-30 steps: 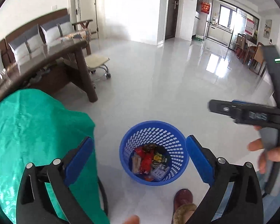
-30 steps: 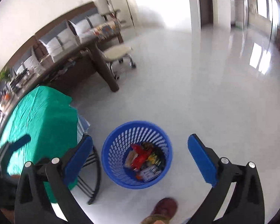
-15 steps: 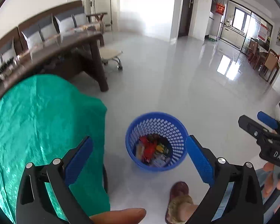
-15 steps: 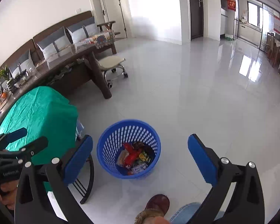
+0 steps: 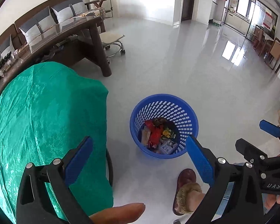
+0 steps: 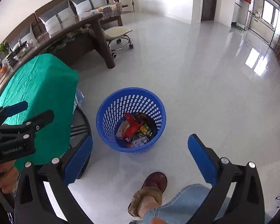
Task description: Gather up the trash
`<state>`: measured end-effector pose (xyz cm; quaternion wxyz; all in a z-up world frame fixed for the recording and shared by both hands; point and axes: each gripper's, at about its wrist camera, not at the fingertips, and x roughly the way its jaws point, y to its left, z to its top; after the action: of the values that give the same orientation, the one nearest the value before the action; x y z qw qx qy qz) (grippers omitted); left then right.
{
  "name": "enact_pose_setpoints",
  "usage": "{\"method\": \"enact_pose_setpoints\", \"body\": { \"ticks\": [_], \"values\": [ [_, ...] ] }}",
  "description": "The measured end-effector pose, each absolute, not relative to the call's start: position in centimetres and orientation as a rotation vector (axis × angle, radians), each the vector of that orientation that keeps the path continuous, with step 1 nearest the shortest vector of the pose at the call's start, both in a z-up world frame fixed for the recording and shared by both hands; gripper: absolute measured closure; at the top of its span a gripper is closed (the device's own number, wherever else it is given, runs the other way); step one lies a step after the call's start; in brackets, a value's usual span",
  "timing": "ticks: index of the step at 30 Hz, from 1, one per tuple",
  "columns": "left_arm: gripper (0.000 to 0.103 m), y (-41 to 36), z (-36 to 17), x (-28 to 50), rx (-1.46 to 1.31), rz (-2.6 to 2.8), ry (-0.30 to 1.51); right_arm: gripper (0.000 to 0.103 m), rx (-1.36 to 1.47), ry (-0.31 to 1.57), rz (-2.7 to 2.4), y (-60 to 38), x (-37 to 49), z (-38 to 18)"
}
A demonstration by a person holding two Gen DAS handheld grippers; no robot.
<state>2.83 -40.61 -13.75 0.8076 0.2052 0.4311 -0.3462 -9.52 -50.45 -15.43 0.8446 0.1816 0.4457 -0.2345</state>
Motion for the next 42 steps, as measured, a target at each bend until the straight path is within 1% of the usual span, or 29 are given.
{"method": "enact_pose_setpoints", "body": {
  "ticks": [42],
  "values": [
    [0.005, -41.3, -15.5, 3.5, 0.457, -0.729, 0.955, 0.005, 0.375, 0.948, -0.512, -50.9, -9.0, -15.7]
  ]
}}
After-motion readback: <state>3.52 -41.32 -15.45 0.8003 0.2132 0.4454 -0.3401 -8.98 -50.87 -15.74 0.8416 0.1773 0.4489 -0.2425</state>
